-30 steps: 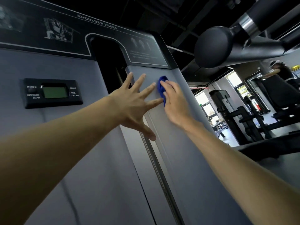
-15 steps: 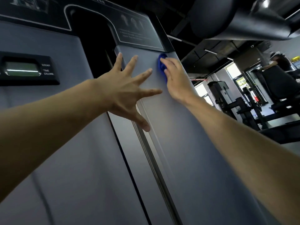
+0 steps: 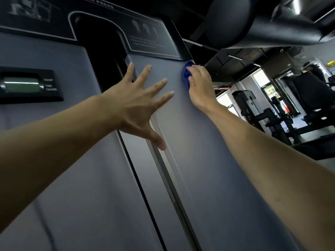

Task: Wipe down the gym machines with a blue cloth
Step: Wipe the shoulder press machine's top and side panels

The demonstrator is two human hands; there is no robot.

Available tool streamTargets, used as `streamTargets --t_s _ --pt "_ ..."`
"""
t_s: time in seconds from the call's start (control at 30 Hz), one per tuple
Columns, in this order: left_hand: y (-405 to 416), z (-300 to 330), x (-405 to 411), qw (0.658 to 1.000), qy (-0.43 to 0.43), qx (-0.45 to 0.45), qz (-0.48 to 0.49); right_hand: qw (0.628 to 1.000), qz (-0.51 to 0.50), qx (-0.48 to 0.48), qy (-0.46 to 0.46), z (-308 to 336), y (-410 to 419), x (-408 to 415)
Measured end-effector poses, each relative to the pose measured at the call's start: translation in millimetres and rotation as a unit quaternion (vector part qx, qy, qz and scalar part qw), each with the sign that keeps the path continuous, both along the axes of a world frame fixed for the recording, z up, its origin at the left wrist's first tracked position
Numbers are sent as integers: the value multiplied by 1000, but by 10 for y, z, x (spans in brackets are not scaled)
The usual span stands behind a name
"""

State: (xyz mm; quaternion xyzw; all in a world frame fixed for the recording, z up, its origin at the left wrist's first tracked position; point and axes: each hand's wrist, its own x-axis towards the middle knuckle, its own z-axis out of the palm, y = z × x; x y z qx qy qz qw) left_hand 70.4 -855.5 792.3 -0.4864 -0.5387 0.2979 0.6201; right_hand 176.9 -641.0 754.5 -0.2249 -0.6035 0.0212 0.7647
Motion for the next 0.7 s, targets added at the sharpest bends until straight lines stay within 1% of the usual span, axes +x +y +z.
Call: streamTargets --t_s 0.07,0.1,0.2,0.27,0.3,0.37,0.43,0.47,0.53,0.63,0.67,0.7 --pt "-22 -19 17 1000 -4 23 6 1000 21 2 16 166 -174 -81" --pt "-29 -35 27 999 -3 33 10 999 29 22 13 203 -300 -139" --pt "-48 -73 24 999 -5 53 -1 985 75 149 -39 125 -629 -287" --pt "-63 -90 28 998 -13 56 -8 973 87 204 -69 34 -598 -264" --pt "-78 -104 31 998 -20 56 -4 975 69 198 -71 22 -512 -223" --pt "-98 -118 32 998 -32 57 4 991 50 121 -29 62 -311 -97" --pt "-119 -145 38 997 -41 60 8 998 55 32 14 121 -279 -64" --pt "-132 -157 35 997 -46 64 8 998 55 24 19 144 -370 -121" --pt "-151 -187 34 995 -57 78 7 995 61 84 -4 106 -656 -300" --pt "-176 -239 30 993 -71 98 1 974 88 199 -65 -173 -833 -346" --pt "-187 -262 25 992 -74 100 -2 973 78 204 -71 -234 -756 -287" --pt "-199 -282 21 992 -77 99 -7 980 64 181 -60 -253 -618 -207"
